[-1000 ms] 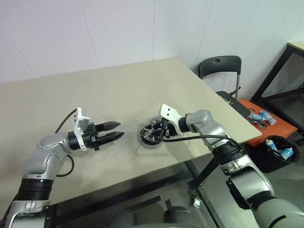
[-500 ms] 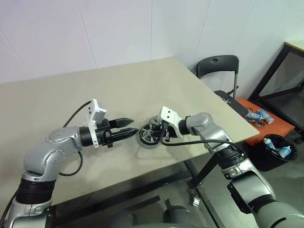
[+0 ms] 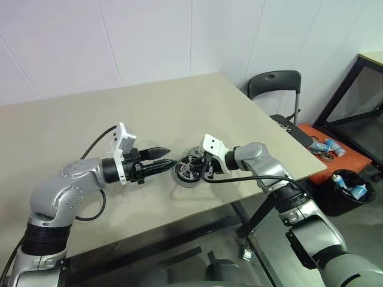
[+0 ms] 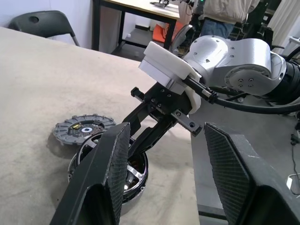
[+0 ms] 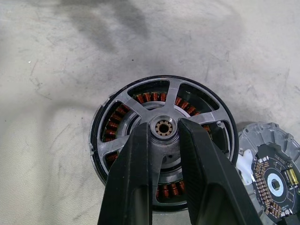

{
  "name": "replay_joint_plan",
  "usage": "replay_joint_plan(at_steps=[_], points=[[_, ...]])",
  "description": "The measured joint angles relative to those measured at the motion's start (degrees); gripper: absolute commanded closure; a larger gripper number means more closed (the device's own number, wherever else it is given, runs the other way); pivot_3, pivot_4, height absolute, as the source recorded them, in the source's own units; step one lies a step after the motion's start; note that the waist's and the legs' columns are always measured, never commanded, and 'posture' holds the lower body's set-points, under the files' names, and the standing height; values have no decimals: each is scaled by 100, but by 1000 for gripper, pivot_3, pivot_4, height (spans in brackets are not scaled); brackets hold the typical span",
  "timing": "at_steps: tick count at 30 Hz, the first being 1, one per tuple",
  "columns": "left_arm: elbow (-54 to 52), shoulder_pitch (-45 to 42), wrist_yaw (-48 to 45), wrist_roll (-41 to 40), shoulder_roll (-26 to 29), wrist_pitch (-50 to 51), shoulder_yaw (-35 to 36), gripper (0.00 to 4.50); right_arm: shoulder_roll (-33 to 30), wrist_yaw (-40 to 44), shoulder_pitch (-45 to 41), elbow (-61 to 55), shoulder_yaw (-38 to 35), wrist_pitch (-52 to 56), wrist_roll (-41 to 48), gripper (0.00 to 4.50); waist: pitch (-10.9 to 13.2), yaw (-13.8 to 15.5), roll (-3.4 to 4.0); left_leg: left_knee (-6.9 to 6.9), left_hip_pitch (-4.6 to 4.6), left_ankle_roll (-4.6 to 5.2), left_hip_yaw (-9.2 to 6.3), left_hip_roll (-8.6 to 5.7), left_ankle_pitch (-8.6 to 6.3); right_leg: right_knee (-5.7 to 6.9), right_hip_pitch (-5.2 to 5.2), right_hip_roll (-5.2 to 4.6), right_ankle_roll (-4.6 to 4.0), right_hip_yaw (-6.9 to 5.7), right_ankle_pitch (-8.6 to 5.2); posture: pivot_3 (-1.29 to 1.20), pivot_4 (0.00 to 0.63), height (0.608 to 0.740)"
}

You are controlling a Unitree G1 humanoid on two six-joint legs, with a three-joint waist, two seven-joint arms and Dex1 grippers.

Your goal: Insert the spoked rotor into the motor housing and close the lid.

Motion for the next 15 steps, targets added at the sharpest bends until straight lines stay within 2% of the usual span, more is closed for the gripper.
replay_joint_plan(at_steps=[5,15], points=[[122,-11,-91,14,33,-67,1,1837,155,-76,-16,173,-158,175,114,4022,1,-5,0,-1,32,0,0,2,0,1,27,2,-12,1,-7,0,0,740],[202,15,-138,122,23,-253,-1,1837,232,-219,-76,173,-264,445,288,4022,2,-1,1,-5,28,0,1,2,0,-3,25,1,-11,2,-7,0,0,740]])
